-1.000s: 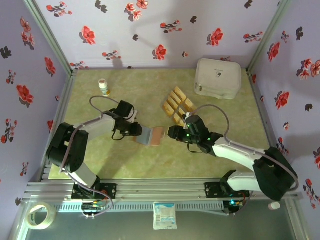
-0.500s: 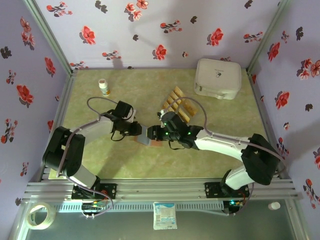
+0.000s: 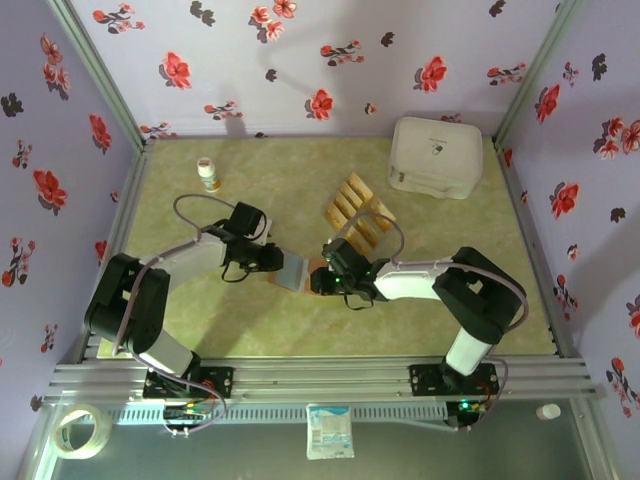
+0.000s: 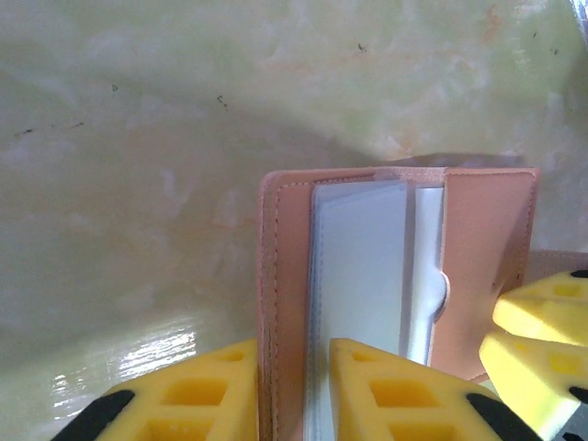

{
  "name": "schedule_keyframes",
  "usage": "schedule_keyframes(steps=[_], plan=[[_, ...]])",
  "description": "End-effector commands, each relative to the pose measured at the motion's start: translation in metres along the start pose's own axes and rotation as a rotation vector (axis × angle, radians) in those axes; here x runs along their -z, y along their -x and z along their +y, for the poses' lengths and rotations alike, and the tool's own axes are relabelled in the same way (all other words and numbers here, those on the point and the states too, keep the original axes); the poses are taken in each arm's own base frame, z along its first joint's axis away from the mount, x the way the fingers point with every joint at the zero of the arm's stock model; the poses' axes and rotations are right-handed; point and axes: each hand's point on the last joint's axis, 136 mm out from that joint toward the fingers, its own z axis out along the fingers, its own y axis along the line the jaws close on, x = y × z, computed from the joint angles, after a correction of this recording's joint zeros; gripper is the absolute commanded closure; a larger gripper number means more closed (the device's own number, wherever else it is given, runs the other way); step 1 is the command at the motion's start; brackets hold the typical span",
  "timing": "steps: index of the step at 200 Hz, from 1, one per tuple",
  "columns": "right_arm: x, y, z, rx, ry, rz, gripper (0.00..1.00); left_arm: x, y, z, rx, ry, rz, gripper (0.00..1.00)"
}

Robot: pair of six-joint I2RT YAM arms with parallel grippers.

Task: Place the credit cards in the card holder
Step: Open the card holder at the bottom-center of the table.

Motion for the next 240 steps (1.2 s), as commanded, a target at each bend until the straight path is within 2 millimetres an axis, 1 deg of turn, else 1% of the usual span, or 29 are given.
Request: schedule_keyframes(steps=[1, 12, 23, 32, 55, 71, 91, 132, 170, 205, 228, 240], plan=[[-0.006, 0.000, -0.007, -0.006, -0.004, -0.018, 0.71, 0.004, 0.000, -0.005, 0.008, -0.014, -0.008, 0.75], [-0.008, -0.002, -0.009, -0.008, -0.007, -0.012, 0.71, 0.006, 0.003, -0.008, 0.007, -0.020, -0.019, 0.72], [-0.009, -0.005, -0.011, -0.008, -0.009, -0.005, 0.72, 0.008, 0.007, -0.010, 0.010, -0.024, -0.033, 0.64], [-0.010, -0.007, -0.013, -0.011, -0.009, -0.001, 0.72, 0.009, 0.010, -0.010, 0.020, -0.030, -0.048, 0.60], [-0.011, -0.011, -0.020, -0.021, -0.019, 0.005, 0.73, 0.012, 0.020, -0.011, 0.067, -0.061, -0.102, 0.59], [-0.011, -0.013, -0.024, -0.026, -0.023, 0.005, 0.73, 0.014, 0.027, -0.013, 0.104, -0.107, -0.132, 0.62], [-0.011, -0.015, -0.027, -0.031, -0.027, 0.009, 0.73, 0.014, 0.030, -0.014, 0.136, -0.146, -0.143, 0.67], [-0.013, -0.017, -0.031, -0.035, -0.030, 0.015, 0.74, 0.012, 0.029, -0.010, 0.168, -0.171, -0.142, 0.79], [-0.015, -0.019, -0.034, -0.039, -0.029, 0.019, 0.75, 0.011, 0.027, -0.008, 0.187, -0.183, -0.149, 0.86], [-0.017, -0.021, -0.035, -0.041, -0.027, 0.025, 0.75, 0.014, 0.029, -0.007, 0.201, -0.191, -0.165, 0.88], [-0.019, -0.023, -0.037, -0.047, -0.027, 0.029, 0.76, 0.018, 0.029, -0.007, 0.205, -0.195, -0.173, 0.84], [-0.020, -0.023, -0.038, -0.048, -0.028, 0.030, 0.76, 0.019, 0.030, -0.007, 0.206, -0.196, -0.177, 0.83]])
